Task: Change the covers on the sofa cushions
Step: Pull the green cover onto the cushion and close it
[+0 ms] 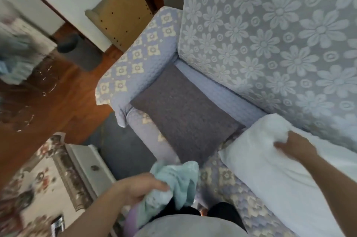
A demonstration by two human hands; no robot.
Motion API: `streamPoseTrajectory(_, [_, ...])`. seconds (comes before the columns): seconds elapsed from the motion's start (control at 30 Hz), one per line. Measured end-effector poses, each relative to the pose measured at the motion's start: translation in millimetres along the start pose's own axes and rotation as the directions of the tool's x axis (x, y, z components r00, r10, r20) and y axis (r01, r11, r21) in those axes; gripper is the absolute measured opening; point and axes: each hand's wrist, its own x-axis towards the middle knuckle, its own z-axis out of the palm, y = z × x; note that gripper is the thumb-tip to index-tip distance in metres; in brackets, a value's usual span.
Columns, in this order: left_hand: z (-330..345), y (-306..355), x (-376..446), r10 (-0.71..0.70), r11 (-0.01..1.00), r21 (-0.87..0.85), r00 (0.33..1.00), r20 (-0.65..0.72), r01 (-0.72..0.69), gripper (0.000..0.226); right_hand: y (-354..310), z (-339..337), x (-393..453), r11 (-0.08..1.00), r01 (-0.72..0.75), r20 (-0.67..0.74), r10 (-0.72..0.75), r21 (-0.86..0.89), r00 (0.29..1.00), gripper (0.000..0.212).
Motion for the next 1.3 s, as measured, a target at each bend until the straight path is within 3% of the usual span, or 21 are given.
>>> streamPoseTrajectory(0.1, [8.6, 22.5, -7.1, 0.176, 0.910, -0.386, 0.984, 0.033, -0.150, 0.043, 6.9, -11.0, -46.3, 0.979, 0.139, -0.033, -0.136, 0.148, 0.990, 0.057])
streamPoseTrajectory(0.2, [24.9, 46.4, -8.8, 0.288, 0.754, -0.604, 0.956, -0.051, -0.259, 0.043, 27.7, -24.3, -110.7, 0.941, 0.269, -0.066, -0.261, 0.204, 0.963, 0.041])
streamPoseTrajectory(0.3, [40.8, 65.7, -11.9, 0.351, 0.678, -0.667, 0.933, -0.078, -0.310, 0.052, 50.4, -45.3, -192.2, 0.907, 0.317, -0.138, -0.289, 0.278, 0.947, 0.032])
streamPoseTrajectory(0.37, [48.0, 71.8, -13.8, 0.369, 0.706, -0.641, 0.929, -0.030, -0.301, 0.055, 59.2, -48.2, -233.9, 0.875, 0.434, -0.258, -0.378, 0.214, 0.889, 0.046])
streamPoseTrajectory(0.43, [54.7, 75.9, -18.7, 0.387, 0.756, -0.582, 0.922, 0.026, -0.301, 0.057, 59.5, -38.3, -259.1, 0.809, 0.547, -0.338, -0.463, 0.217, 0.819, 0.060])
streamPoseTrajectory(0.47, [59.7, 76.9, -22.8, 0.387, 0.788, -0.538, 0.920, 0.056, -0.299, 0.058, 58.9, -29.5, -270.2, 0.801, 0.532, -0.348, -0.433, 0.275, 0.831, 0.058])
streamPoseTrajectory(0.57, [71.4, 75.3, -32.2, 0.379, 0.849, -0.440, 0.918, 0.119, -0.293, 0.057, 30.6, -7.5, -286.2, 0.799, 0.425, -0.204, -0.372, 0.427, 0.905, 0.036])
streamPoseTrajectory(0.67, [84.5, 69.3, -35.8, 0.361, 0.887, -0.362, 0.920, 0.152, -0.288, 0.050, 19.9, 32.0, -281.7, 0.737, 0.329, -0.109, -0.331, 0.591, 0.937, 0.051])
streamPoseTrajectory(0.8, [103.0, 58.6, -33.0, 0.363, 0.883, -0.332, 0.931, 0.035, -0.331, 0.038, 20.2, 95.1, -275.5, 0.791, 0.134, -0.176, -0.034, 0.597, 0.984, 0.045])
streamPoseTrajectory(0.87, [106.1, 50.2, -25.8, 0.372, 0.896, -0.266, 0.928, 0.010, -0.356, 0.032, 17.7, 109.9, -276.6, 0.814, 0.184, -0.275, -0.032, 0.550, 0.961, 0.042])
streamPoseTrajectory(0.93, [104.1, 41.4, -14.0, 0.412, 0.908, -0.049, 0.908, -0.071, -0.416, 0.034, 11.6, 110.2, -275.7, 0.825, 0.259, -0.360, -0.072, 0.503, 0.930, 0.045])
streamPoseTrajectory(1.0, [106.8, 33.0, -10.4, 0.477, 0.867, 0.208, 0.874, -0.085, -0.453, 0.035, 2.3, 104.0, -277.8, 0.807, 0.302, -0.382, -0.104, 0.508, 0.918, 0.053])
streamPoseTrajectory(1.13, [126.7, 25.5, -9.9, 0.558, 0.704, 0.551, 0.829, -0.038, -0.448, 0.022, -13.1, 88.9, -281.2, 0.721, 0.367, -0.437, -0.100, 0.587, 0.894, 0.063])
streamPoseTrajectory(1.3, [143.0, 19.1, -10.9, 0.538, 0.580, 0.668, 0.835, 0.115, -0.466, 0.018, -20.2, 88.3, -285.8, 0.702, 0.322, -0.408, -0.049, 0.635, 0.912, 0.058])
